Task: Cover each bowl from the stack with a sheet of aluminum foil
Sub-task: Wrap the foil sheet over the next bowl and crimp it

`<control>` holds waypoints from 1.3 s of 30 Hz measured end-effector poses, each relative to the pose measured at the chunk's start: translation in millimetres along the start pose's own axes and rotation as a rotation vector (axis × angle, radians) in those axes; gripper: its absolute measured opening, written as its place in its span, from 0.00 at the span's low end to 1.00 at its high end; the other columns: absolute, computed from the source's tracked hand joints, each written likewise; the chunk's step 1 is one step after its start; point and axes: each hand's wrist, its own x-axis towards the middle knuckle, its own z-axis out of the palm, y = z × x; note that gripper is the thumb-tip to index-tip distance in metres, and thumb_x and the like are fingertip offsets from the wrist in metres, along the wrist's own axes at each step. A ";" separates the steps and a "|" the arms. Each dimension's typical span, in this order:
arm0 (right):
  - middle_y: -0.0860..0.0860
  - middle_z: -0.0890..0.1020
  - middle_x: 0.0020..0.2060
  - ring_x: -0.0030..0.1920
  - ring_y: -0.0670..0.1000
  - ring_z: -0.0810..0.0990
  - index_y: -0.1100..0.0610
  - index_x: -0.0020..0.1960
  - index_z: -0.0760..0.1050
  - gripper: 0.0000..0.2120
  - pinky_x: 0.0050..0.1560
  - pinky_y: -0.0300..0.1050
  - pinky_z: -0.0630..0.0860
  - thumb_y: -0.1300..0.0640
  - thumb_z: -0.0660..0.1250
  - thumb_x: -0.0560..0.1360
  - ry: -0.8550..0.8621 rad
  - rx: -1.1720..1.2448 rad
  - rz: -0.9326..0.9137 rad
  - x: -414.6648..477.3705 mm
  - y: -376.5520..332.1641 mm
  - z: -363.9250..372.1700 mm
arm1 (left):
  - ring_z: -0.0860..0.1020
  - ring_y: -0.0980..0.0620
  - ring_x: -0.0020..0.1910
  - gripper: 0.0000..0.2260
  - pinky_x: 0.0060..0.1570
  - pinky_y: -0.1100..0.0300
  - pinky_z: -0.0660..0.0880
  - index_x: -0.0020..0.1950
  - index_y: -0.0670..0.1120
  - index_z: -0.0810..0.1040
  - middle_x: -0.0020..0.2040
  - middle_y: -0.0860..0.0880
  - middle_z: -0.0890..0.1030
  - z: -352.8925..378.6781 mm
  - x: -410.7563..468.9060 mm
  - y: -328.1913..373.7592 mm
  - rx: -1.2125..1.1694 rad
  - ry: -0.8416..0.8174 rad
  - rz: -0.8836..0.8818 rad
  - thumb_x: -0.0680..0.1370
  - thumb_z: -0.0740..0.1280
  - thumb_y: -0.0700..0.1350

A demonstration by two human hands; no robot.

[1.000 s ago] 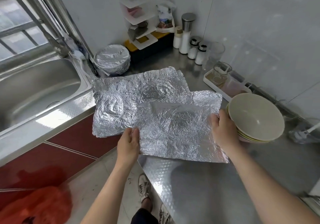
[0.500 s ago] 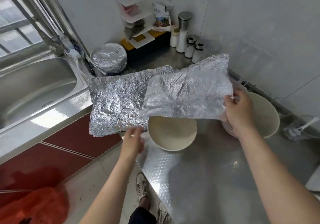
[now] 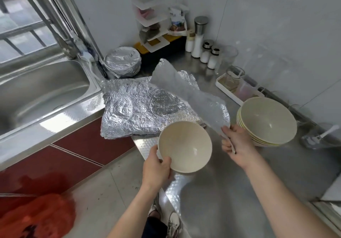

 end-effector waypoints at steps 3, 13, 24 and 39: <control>0.54 0.65 0.28 0.18 0.44 0.59 0.58 0.43 0.69 0.07 0.20 0.32 0.54 0.65 0.59 0.80 0.002 -0.099 -0.008 -7.2 18.4 1.8 | 0.79 0.50 0.25 0.19 0.27 0.58 0.76 0.66 0.50 0.68 0.35 0.41 0.82 1.8 -17.3 4.6 -0.107 -0.005 -0.050 0.76 0.63 0.40; 0.51 0.79 0.38 0.37 0.48 0.75 0.59 0.53 0.74 0.03 0.39 0.41 0.71 0.62 0.64 0.79 0.141 -0.462 -0.215 11.2 24.6 0.1 | 0.78 0.33 0.33 0.05 0.36 0.27 0.74 0.50 0.46 0.67 0.41 0.25 0.78 2.9 -1.3 28.7 -0.378 -0.027 -0.138 0.81 0.63 0.38; 0.57 0.80 0.39 0.38 0.51 0.75 0.60 0.50 0.73 0.03 0.39 0.45 0.69 0.60 0.64 0.79 0.076 -0.688 -0.350 15.4 14.9 -9.3 | 0.71 0.53 0.31 0.11 0.33 0.60 0.66 0.59 0.51 0.76 0.37 0.48 0.79 -77.8 20.1 -10.7 -0.704 0.255 -0.281 0.79 0.59 0.44; 0.60 0.80 0.48 0.50 0.62 0.77 0.64 0.55 0.73 0.09 0.47 0.51 0.68 0.59 0.60 0.80 0.337 -1.071 -0.479 14.1 25.7 -6.0 | 0.75 0.54 0.30 0.19 0.32 0.54 0.78 0.61 0.56 0.72 0.42 0.43 0.76 -51.6 25.0 -1.7 -0.161 0.361 0.310 0.77 0.66 0.35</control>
